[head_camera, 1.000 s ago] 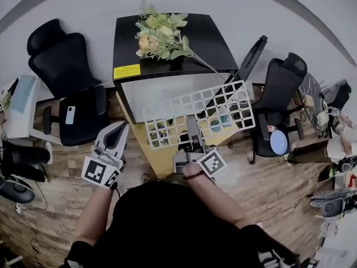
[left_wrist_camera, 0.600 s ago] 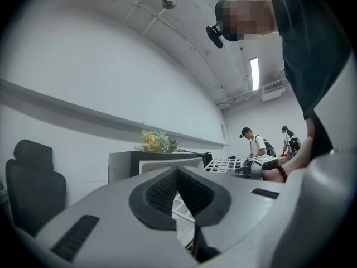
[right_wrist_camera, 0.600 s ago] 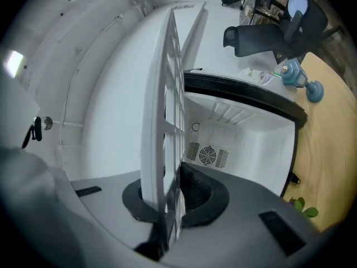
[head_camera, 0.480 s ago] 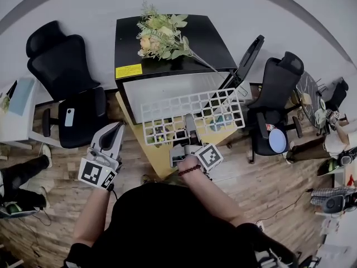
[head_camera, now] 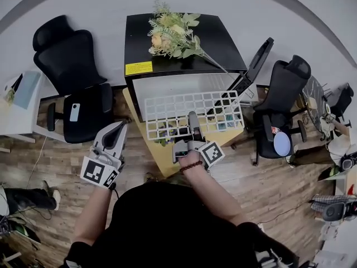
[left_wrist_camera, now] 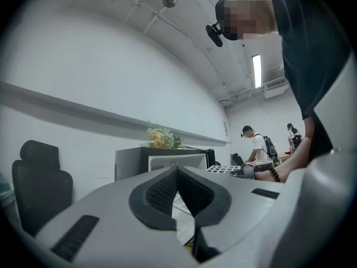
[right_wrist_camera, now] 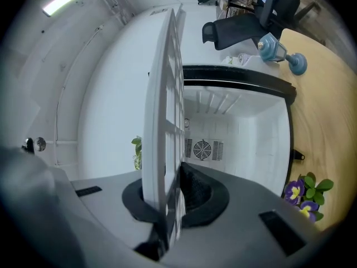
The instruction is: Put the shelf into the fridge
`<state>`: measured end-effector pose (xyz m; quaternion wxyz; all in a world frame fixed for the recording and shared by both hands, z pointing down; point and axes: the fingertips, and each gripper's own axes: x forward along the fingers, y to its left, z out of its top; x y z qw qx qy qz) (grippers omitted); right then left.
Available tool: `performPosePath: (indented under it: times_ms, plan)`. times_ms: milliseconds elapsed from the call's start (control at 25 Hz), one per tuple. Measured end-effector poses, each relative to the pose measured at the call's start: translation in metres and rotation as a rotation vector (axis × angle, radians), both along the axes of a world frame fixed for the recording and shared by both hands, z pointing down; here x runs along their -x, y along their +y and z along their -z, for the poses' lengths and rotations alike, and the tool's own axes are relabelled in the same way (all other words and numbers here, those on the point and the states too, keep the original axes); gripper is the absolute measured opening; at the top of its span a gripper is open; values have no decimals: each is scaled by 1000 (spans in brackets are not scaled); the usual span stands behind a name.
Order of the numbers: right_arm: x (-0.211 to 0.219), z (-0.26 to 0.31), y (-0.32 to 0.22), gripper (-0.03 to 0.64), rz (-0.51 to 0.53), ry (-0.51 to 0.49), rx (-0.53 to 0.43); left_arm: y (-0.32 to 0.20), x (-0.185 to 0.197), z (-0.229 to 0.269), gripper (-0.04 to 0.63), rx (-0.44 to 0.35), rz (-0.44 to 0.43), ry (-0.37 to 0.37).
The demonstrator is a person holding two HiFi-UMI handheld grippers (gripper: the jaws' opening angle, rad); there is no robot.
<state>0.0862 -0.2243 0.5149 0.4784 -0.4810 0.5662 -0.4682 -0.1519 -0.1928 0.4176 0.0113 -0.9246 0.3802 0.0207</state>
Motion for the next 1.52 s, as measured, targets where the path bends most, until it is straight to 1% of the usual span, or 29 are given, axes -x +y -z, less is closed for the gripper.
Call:
performPosePath:
  times_ms: [640, 1120, 1360, 1520]
  plan:
    - [12, -19, -25, 43, -9, -60, 33, -6, 13, -5, 18, 16, 19, -22]
    - [19, -20, -36, 43, -3, -85, 34, -11, 20, -8, 18, 25, 24, -22]
    - [23, -26, -39, 43, 2, -148, 33, -13, 23, -8, 18, 25, 23, -22]
    - [21, -24, -41, 43, 5, -142, 27, -15, 21, -11, 18, 29, 21, -21]
